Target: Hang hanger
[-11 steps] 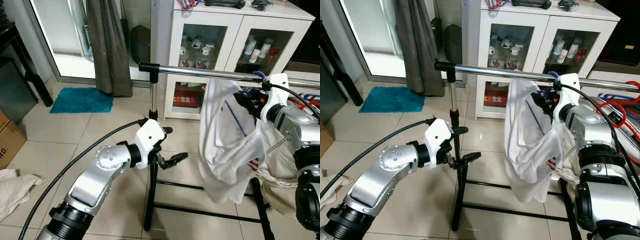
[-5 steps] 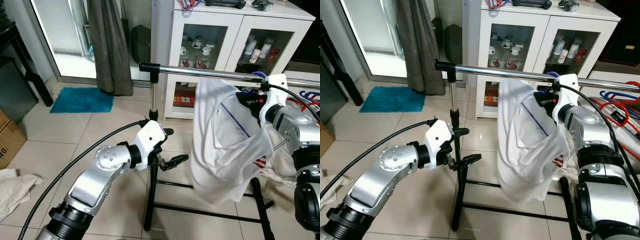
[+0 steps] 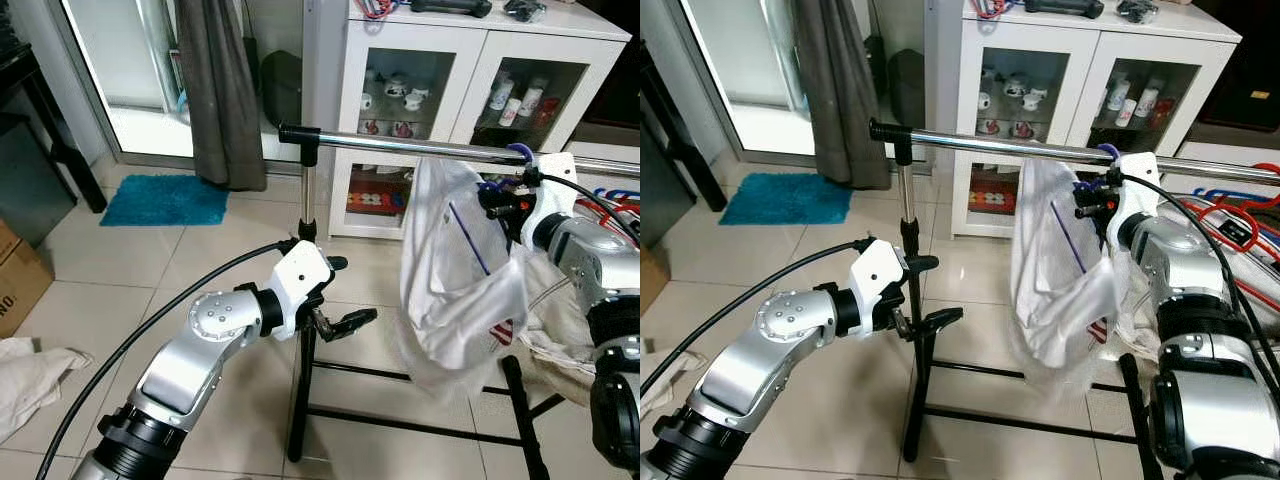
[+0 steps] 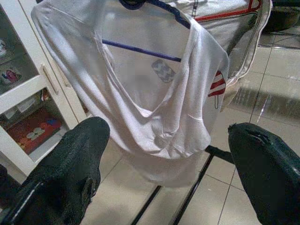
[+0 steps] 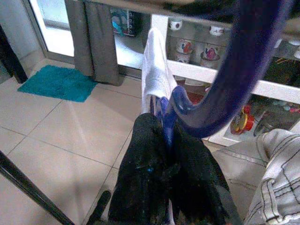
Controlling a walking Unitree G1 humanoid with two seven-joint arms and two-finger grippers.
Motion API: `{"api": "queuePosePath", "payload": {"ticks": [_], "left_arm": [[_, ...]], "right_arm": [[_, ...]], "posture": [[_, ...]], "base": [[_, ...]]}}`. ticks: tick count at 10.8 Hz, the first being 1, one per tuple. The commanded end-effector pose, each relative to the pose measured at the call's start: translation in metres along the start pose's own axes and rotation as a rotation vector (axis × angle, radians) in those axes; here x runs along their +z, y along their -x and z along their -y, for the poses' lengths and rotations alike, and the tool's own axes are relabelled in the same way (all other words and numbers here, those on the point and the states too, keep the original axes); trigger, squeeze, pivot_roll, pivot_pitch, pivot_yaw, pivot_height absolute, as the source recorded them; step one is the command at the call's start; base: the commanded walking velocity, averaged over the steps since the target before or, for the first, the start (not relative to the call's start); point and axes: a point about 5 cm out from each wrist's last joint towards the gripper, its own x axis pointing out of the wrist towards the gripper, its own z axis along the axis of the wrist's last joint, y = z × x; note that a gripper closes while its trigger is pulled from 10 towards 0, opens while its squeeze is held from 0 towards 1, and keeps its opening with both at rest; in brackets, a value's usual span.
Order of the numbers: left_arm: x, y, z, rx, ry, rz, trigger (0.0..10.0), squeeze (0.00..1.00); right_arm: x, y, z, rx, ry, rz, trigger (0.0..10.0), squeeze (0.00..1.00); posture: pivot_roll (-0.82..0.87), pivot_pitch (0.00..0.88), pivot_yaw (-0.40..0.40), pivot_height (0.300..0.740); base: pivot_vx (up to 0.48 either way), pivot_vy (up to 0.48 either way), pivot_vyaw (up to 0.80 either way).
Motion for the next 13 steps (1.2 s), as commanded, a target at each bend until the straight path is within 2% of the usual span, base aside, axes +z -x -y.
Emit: {"api": "queuePosePath", "payload": {"ticks": [1, 2, 4, 5, 10, 12, 13], "left_arm": [[-0.002, -0.002, -0.001, -0.010, -0.007, -0.013, 10.0, 0.00], [-0.002, -0.004, -0.001, -0.009, -0.010, -0.014, 10.0, 0.00], [-0.001, -0.004, -0.002, 0.007, -0.011, -0.012, 10.0, 0.00], [-0.003, -0.003, -0.001, 0.009, -0.007, -0.015, 10.0, 0.00], [-0.004, -0.005, 0.000, 0.011, -0.010, -0.022, 10.0, 0.00], [-0.004, -0.007, 0.001, 0.005, -0.013, -0.022, 10.0, 0.00], [-0.005, -0.006, 0.001, 0.005, -0.013, -0.024, 10.0, 0.00]], "right_arm": [[0.005, 0.005, 0.005, -0.010, 0.017, 0.008, 0.9, 0.00], [0.005, 0.006, 0.005, -0.011, 0.054, 0.003, 10.0, 0.00], [0.005, 0.007, 0.004, -0.027, 0.052, 0.004, 10.0, 0.00], [0.005, 0.010, 0.003, -0.029, 0.030, 0.014, 10.0, 1.00], [0.015, 0.028, 0.004, -0.069, 0.059, 0.028, 10.0, 1.00], [0.012, 0.026, 0.000, -0.074, 0.080, 0.007, 10.0, 1.00], [0.010, 0.019, -0.005, -0.087, 0.089, 0.001, 10.0, 0.00]], "posture": [[0.00, 0.000, -0.029, 0.740], [0.00, 0.000, -0.032, 0.740], [0.01, 0.000, -0.042, 0.740], [0.01, 0.000, -0.046, 0.740], [0.00, 0.000, -0.039, 0.740], [0.00, 0.000, -0.037, 0.740], [0.00, 0.000, -0.039, 0.740]], "base": [[0.000, 0.000, 0.00], [0.000, 0.000, 0.00], [0.000, 0.000, 0.00], [0.000, 0.000, 0.00], [0.000, 0.000, 0.00], [0.000, 0.000, 0.00], [0.000, 0.000, 0.00]]}}
